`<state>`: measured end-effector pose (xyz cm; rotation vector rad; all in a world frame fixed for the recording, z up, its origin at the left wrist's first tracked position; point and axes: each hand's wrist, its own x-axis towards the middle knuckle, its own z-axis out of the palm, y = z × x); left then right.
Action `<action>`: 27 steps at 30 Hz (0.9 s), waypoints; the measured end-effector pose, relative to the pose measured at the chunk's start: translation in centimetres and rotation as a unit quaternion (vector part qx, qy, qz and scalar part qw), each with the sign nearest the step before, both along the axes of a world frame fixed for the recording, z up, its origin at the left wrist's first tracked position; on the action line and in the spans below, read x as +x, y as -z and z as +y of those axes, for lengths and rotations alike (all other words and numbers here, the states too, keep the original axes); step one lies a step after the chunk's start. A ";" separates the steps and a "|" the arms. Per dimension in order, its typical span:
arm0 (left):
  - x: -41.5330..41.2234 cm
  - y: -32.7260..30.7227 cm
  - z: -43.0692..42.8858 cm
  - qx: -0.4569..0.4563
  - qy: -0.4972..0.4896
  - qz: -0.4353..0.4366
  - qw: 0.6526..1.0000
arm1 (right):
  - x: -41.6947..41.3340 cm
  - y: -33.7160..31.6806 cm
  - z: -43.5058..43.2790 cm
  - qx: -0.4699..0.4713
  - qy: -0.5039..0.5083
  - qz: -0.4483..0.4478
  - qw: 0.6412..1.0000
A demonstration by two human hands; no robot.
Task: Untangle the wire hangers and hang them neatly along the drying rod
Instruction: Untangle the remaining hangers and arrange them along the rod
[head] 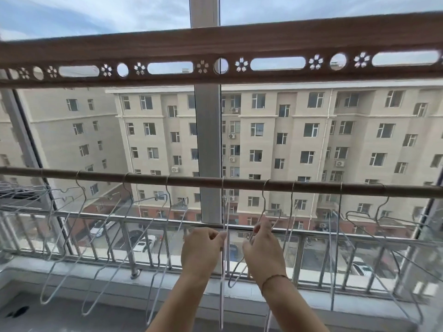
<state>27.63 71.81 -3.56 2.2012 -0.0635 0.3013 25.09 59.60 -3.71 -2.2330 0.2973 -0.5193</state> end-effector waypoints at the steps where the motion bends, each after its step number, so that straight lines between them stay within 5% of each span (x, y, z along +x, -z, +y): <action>1: 0.1 0.0 -0.1 0.003 0.005 0.006 1.000 | 0.1 0.1 0.1 0.006 0.003 -0.003 1.000; 9: 0.2 0.4 -0.7 -0.040 0.011 0.009 0.999 | 0.8 0.5 0.6 0.076 0.037 -0.074 0.994; 18: 0.4 0.5 1.8 -0.079 -0.049 -0.006 0.996 | 2.3 0.1 0.3 0.120 0.047 -0.047 0.991; 27: 0.6 0.7 3.0 -0.066 -0.079 -0.019 0.995 | 3.2 -0.2 2.0 0.038 -0.019 -0.052 0.998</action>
